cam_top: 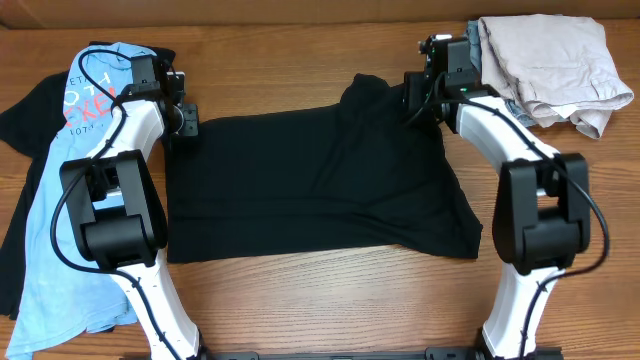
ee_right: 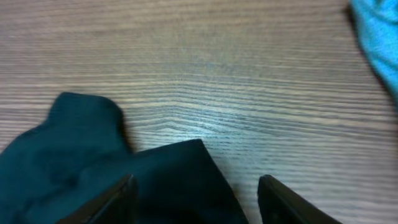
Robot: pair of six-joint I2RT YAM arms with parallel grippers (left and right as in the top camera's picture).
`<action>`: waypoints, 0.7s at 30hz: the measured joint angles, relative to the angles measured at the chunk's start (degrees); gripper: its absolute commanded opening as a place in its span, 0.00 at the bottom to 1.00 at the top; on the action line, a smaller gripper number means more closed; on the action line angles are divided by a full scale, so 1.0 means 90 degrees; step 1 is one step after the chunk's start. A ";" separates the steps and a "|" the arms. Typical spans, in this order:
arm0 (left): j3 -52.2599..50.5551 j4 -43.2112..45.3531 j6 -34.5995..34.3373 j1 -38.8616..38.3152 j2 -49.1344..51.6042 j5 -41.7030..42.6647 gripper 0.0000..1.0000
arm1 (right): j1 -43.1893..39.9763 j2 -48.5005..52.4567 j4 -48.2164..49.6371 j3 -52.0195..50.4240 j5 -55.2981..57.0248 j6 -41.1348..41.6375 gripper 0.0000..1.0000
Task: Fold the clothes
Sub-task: 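Grasp the shirt's top corners with both grippers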
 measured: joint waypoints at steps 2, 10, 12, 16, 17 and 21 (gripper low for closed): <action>0.0002 -0.0007 0.0000 0.0000 0.0000 0.0000 0.04 | -0.0058 0.0163 0.0187 0.0000 -0.0121 0.0022 0.66; 0.0012 -0.0044 -0.0053 0.0000 0.0000 0.0002 0.04 | -0.0440 0.0571 0.0629 0.0000 -0.0964 0.0126 0.55; 0.0012 -0.0044 -0.0058 0.0000 0.0000 0.0000 0.04 | -0.0483 0.0612 0.0748 0.0000 -0.1120 0.0151 0.51; 0.0015 -0.0046 -0.0104 0.0000 0.0000 0.0000 0.04 | -0.0478 0.0619 0.1022 0.0000 -0.1450 0.0170 0.47; 0.0015 -0.0046 -0.0107 0.0000 0.0000 0.0000 0.04 | -0.0476 0.0619 0.1049 0.0000 -0.1535 0.0204 0.44; 0.0015 -0.0046 -0.0121 0.0000 0.0000 0.0000 0.04 | -0.0457 0.0619 0.1042 0.0000 -0.1829 0.0279 0.38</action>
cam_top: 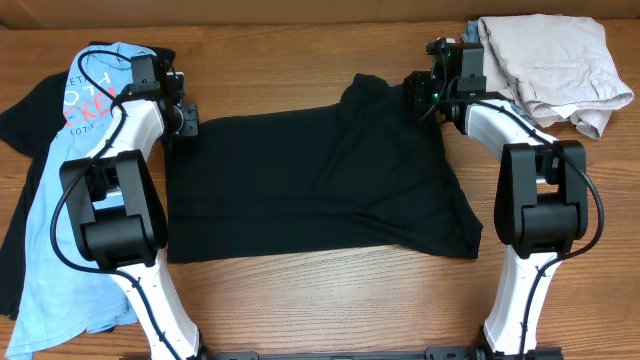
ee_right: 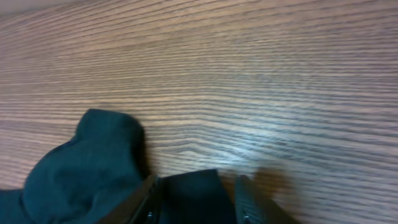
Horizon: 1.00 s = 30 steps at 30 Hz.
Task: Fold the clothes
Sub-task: 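Grasp the shirt's top corners with both grippers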
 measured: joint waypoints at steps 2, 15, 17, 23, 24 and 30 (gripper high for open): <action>0.0000 0.0000 0.0000 0.0000 0.0000 0.0000 0.04 | 0.0019 0.0000 -0.0027 0.0000 -0.0066 0.0019 0.38; 0.0075 -0.0291 0.0000 0.0000 0.0000 0.0002 0.04 | 0.0063 0.0000 -0.0362 0.0005 -0.0185 0.0223 0.04; 0.0177 -0.0597 0.0000 0.0000 0.0000 0.0000 0.04 | 0.0058 0.0000 -0.0675 0.0058 -0.0182 0.0245 0.04; 0.0918 -0.2521 0.0000 0.0000 0.0175 -0.0015 0.04 | -0.0022 -0.0141 -0.2118 0.0697 -0.0187 0.0206 0.04; 0.1105 -0.2793 0.0000 0.0000 0.0211 -0.0027 0.04 | -0.0051 -0.0228 -0.2382 0.0833 -0.0187 0.0177 0.04; 0.2317 -0.4063 0.0000 0.0000 0.0236 -0.0087 0.04 | -0.0107 -0.0933 -0.3694 0.1450 -0.0185 0.0083 0.04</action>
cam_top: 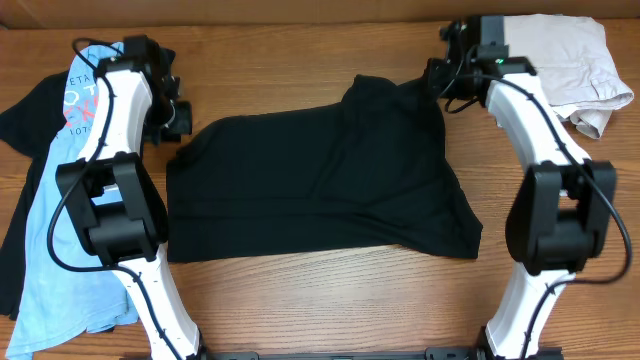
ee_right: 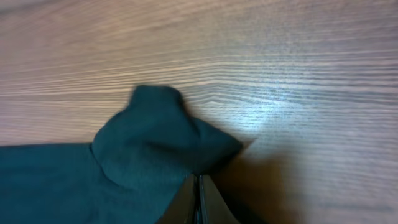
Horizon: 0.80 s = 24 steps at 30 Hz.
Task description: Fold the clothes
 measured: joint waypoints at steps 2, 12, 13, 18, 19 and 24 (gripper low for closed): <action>0.0308 -0.0384 0.0000 0.0000 0.0000 -0.0010 0.04 | 0.0000 -0.0257 -0.0447 0.0070 -0.0002 -0.0022 0.04; 0.0741 -0.1705 0.0000 0.0000 0.0000 -0.0010 0.04 | -0.0015 -0.0600 -0.2987 0.0134 0.0102 -0.0041 0.04; 0.0741 -0.1778 0.0000 0.0000 0.0000 -0.0010 0.04 | -0.0036 -0.0600 -0.3118 0.0134 0.0136 -0.0041 0.04; 0.0738 -0.1319 0.0002 0.0000 0.0000 -0.0136 0.05 | -0.0236 -0.0600 -0.3184 0.0017 0.0192 -0.0044 0.04; 0.0724 -0.0971 0.0005 0.0000 0.0000 -0.0160 0.08 | -0.0272 -0.0600 -0.3118 -0.0024 0.0192 -0.0041 0.04; 0.0457 0.0782 0.0005 0.0000 0.0000 -0.0197 0.24 | -0.0316 -0.0600 -0.2793 -0.0080 0.0216 -0.0063 0.04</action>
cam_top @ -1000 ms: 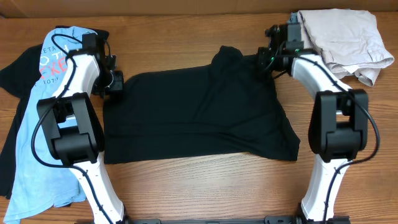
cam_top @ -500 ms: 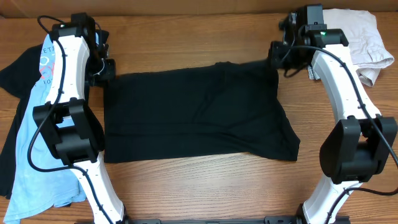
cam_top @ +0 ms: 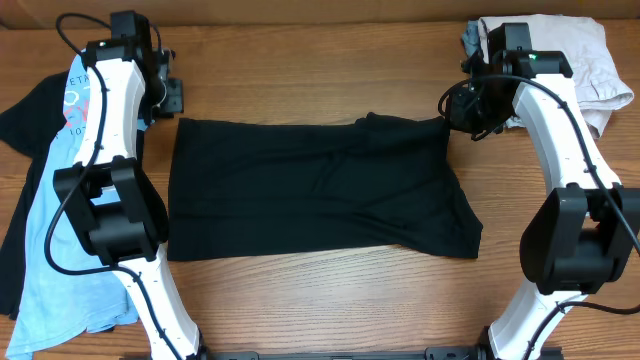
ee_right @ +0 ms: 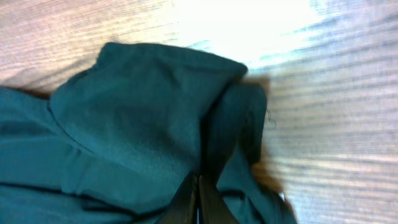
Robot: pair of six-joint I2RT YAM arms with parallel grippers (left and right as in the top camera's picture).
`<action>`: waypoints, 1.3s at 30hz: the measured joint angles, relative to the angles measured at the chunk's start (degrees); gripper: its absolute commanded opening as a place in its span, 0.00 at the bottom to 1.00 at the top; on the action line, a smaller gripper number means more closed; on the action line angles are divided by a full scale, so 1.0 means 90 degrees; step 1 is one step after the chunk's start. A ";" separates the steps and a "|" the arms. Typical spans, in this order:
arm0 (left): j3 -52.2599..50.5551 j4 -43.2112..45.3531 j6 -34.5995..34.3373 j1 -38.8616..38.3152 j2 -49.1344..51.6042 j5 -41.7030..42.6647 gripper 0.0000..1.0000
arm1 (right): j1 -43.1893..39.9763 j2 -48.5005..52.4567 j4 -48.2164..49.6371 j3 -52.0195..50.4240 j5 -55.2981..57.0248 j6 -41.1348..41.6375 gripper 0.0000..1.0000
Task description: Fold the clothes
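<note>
A black garment [cam_top: 310,190] lies spread across the middle of the wooden table, its far edge pulled straight from side to side. My left gripper [cam_top: 172,100] is at the far left corner and looks shut on it. The right gripper [cam_top: 458,108] is at the far right corner. In the right wrist view the cloth [ee_right: 137,112] bunches in folds above the right gripper [ee_right: 199,202], whose jaws are pressed together on the fabric, with lit table beyond.
A light blue printed shirt [cam_top: 60,200] lies over a black one [cam_top: 15,115] along the left edge. A beige garment [cam_top: 560,60] is heaped at the far right corner, with a bit of blue cloth [cam_top: 470,40] beside it. Bare wood lies in front of the garment.
Both grippers have moved outward and apart. The garment's far edge, humped at its right part before, is now drawn straight. The right gripper stays shut on the corner.
The right gripper stood open over the garment's far right corner, then narrower around it, then shut on it and raised. The left gripper sat at the far left corner, then lifted it. By now the far edge is stretched flat between both.
</note>
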 measured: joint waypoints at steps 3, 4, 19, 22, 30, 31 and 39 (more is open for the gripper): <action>-0.0415 0.0877 0.0017 0.0000 0.0002 0.0073 0.32 | 0.0066 0.0000 0.0141 -0.0002 0.0007 -0.0005 0.04; -0.0578 0.1163 0.0017 0.0000 0.0002 0.0109 0.33 | 0.0083 0.0000 0.0177 -0.0002 0.0007 0.0000 0.04; -0.1047 0.2220 0.0041 0.0002 0.0697 0.0505 0.06 | 0.0168 0.0000 0.0221 -0.0002 0.0027 0.0000 0.04; -0.1018 0.2169 0.0070 0.0032 0.0707 0.0546 0.04 | 0.0165 0.0000 0.0221 -0.0002 0.0024 0.0002 0.04; -0.0937 0.1953 0.0061 0.0029 0.0724 0.0653 0.31 | 0.0168 0.0000 0.0223 -0.0002 0.0029 0.0002 0.04; -0.0896 0.1855 0.0068 0.0024 0.0731 0.0685 0.38 | 0.0165 0.0000 0.0221 -0.0002 0.0027 0.0002 0.04; -0.0199 0.0845 0.0136 0.0012 0.0998 0.0741 0.44 | 0.0168 0.0000 0.0231 -0.0002 0.0027 0.0000 0.04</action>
